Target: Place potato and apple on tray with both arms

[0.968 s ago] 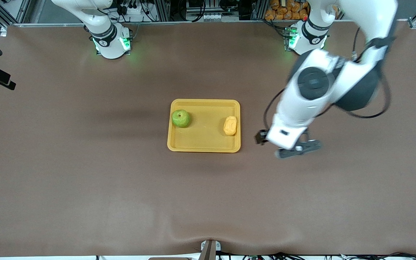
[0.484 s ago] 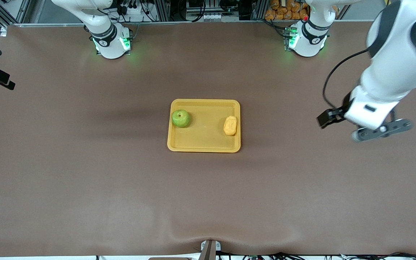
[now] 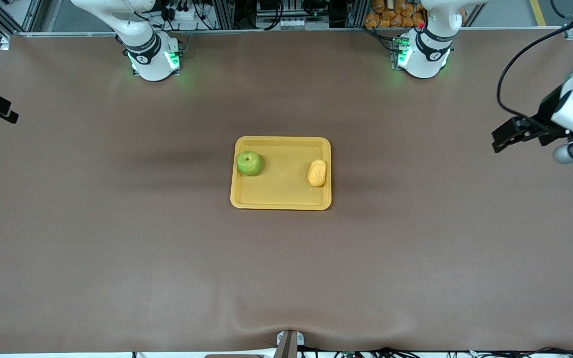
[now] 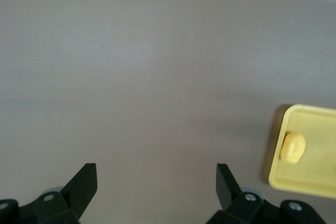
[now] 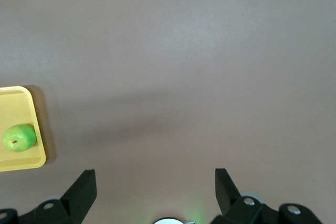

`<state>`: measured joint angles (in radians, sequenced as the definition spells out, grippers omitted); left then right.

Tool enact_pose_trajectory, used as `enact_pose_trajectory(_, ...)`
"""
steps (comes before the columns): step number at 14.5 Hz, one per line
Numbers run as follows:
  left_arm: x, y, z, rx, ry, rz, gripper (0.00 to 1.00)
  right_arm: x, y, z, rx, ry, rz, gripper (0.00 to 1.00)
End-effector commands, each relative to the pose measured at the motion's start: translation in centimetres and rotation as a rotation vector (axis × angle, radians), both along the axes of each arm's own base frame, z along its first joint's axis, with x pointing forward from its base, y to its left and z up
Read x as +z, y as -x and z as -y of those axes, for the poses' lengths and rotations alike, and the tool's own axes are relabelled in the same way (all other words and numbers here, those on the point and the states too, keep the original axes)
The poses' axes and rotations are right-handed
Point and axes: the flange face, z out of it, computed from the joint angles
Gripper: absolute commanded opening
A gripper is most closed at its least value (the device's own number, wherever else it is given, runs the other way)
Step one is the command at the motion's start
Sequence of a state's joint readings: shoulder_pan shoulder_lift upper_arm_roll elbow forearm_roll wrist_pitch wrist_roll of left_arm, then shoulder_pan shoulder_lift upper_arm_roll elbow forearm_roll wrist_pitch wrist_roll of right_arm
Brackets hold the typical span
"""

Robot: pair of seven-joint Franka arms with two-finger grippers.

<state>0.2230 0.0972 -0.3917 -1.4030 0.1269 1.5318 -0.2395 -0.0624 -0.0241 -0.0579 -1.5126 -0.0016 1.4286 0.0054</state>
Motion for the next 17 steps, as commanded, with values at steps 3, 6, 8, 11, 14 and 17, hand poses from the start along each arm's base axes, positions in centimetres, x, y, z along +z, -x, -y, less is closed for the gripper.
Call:
enact_pose_trajectory(3, 2.0, 3.4, -2.4, -0.063, 0.021, -0.02, 1.0, 0.6, 0.3, 0.3, 0.001, 0.018, -0.001, 1.0)
enact_pose_trajectory(6, 1.7, 5.7, -3.8, -0.042, 0.059, -0.039, 1.0, 0.6, 0.2, 0.3, 0.003, 0.018, 0.001, 1.0)
enact_pose_trajectory(8, 1.4, 7.2, -2.7, -0.043, 0.056, -0.052, 1.0, 0.6, 0.2, 0.3, 0.003, 0.018, 0.001, 1.0)
enact_pose_trajectory(11, 1.5, 8.4, -2.5, -0.049, 0.05, -0.068, 1.0, 0.5, 0.2, 0.3, 0.003, 0.018, -0.001, 1.0)
enact_pose_trajectory(14, 2.5, 7.6, -3.0, -0.041, 0.048, -0.058, 1.0, 0.5, 0.2, 0.3, 0.003, 0.018, -0.001, 1.0)
enact_pose_trajectory(17, 2.5, 7.3, -3.1, -0.037, 0.04, -0.06, 1.0, 0.5, 0.2, 0.3, 0.003, 0.018, -0.001, 1.0)
